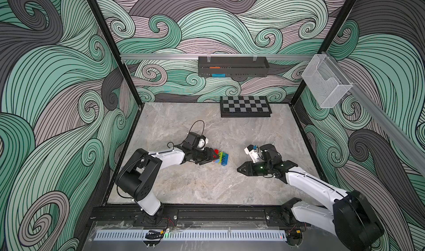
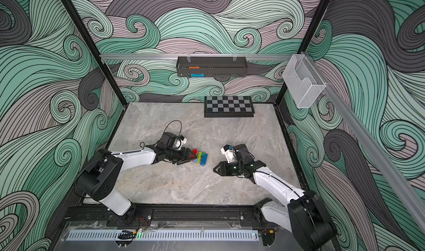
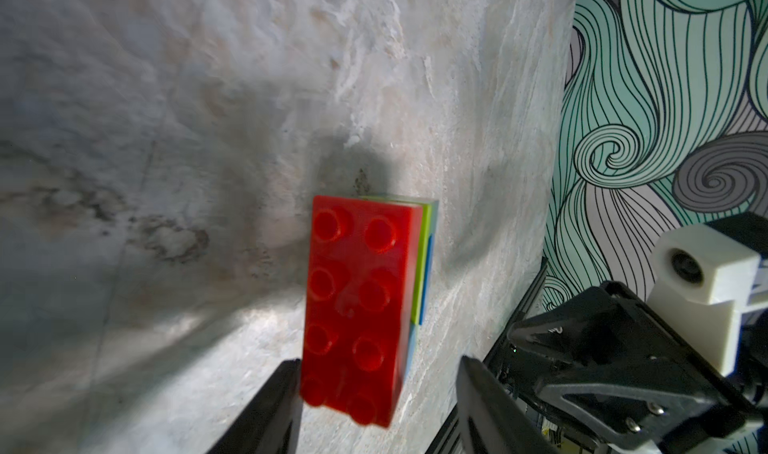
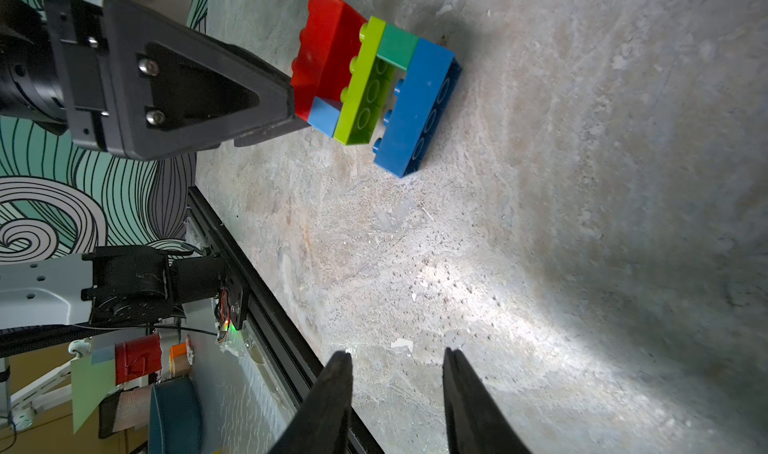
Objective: Assemble the number 5 with lego
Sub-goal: Place the lego brick at the center of the board.
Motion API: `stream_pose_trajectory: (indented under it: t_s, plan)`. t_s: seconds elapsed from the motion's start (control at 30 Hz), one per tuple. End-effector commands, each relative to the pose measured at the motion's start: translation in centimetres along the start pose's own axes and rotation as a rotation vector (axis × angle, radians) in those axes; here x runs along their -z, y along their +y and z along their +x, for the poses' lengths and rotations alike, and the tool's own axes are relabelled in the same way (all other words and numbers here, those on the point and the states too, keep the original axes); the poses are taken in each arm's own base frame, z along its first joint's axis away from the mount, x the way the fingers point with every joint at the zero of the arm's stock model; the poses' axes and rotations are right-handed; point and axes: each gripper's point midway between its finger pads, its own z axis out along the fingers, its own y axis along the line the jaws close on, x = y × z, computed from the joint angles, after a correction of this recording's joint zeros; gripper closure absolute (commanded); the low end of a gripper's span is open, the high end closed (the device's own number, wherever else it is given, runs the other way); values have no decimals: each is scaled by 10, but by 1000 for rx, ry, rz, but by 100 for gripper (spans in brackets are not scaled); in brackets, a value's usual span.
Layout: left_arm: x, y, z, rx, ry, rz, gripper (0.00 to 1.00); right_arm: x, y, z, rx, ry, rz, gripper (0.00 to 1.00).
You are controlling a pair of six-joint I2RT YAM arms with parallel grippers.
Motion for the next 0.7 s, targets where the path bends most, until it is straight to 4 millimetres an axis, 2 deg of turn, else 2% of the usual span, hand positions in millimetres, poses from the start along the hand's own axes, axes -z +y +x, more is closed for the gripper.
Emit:
stream_pose_trajectory:
  t_s: [0.0,0.13,0.27,0.5,0.67]
  plan:
    - [12,15,0,23,-21,-68,36,1,9,-17,46,-26,-22,60]
    - [23,24,3,45,-46,-110,35,-5,10,-33,62,-37,-12,58]
    - [40,30,12,54,-66,-166,34,-18,14,-62,68,-53,-18,57]
    - [73,32,34,63,-103,-214,33,-55,8,-110,51,-38,6,58]
    - [89,32,44,69,-126,-230,33,-77,2,-128,33,-11,9,59]
